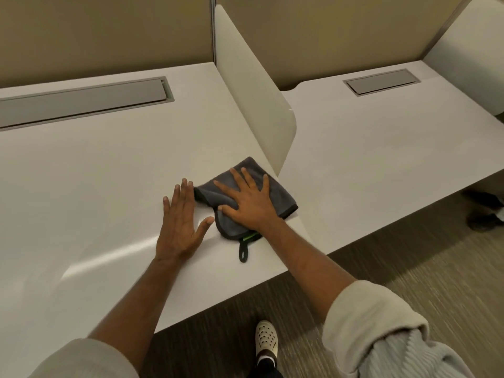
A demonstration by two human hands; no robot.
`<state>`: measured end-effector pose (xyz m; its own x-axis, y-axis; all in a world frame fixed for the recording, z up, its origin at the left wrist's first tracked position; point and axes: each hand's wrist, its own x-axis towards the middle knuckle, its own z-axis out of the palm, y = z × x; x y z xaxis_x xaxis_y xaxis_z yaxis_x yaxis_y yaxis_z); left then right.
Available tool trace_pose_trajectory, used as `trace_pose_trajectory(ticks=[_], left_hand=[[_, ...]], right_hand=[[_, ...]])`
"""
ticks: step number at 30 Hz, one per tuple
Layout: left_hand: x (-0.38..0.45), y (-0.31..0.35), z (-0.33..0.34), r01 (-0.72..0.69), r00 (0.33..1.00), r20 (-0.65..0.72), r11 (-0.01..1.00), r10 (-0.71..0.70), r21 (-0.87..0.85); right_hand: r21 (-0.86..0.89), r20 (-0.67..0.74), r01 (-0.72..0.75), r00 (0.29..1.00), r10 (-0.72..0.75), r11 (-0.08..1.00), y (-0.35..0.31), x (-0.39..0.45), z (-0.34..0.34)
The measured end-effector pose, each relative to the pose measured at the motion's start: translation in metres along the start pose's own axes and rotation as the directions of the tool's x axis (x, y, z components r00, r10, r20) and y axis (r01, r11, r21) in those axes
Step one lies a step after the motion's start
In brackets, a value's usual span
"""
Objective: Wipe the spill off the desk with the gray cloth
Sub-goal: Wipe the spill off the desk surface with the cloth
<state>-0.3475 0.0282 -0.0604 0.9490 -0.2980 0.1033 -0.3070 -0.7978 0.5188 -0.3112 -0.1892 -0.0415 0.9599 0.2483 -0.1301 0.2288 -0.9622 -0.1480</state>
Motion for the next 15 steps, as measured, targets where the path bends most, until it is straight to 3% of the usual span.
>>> trace_pose_trajectory(ticks=[6, 9, 11, 15], left_hand=[[-0.002, -0.001, -0.001, -0.025, 1.0, -0.005, 0.999, 0.025, -0.032], [-0.003, 0.0, -0.003, -0.027, 1.0, -0.014, 0.998, 0.026, -0.065], [-0.003, 0.001, -0.003, -0.029, 1.0, -0.01, 0.998, 0.029, -0.058], [-0.001, 0.0, -0.002, -0.021, 1.0, 0.01, 0.998, 0.022, -0.066]], right_hand=[[0.009, -0.026, 0.182, 0.983, -0.181, 0.983, -0.001, -0.104, 0.021], [0.018, -0.002, 0.251, 0.968, -0.251, 0.968, 0.013, -0.116, 0.022], [0.022, -0.009, 0.23, 0.973, -0.229, 0.973, 0.021, -0.102, 0.016], [0.006, -0.031, 0.001, 1.0, -0.001, 1.0, 0.016, -0.041, 0.001]])
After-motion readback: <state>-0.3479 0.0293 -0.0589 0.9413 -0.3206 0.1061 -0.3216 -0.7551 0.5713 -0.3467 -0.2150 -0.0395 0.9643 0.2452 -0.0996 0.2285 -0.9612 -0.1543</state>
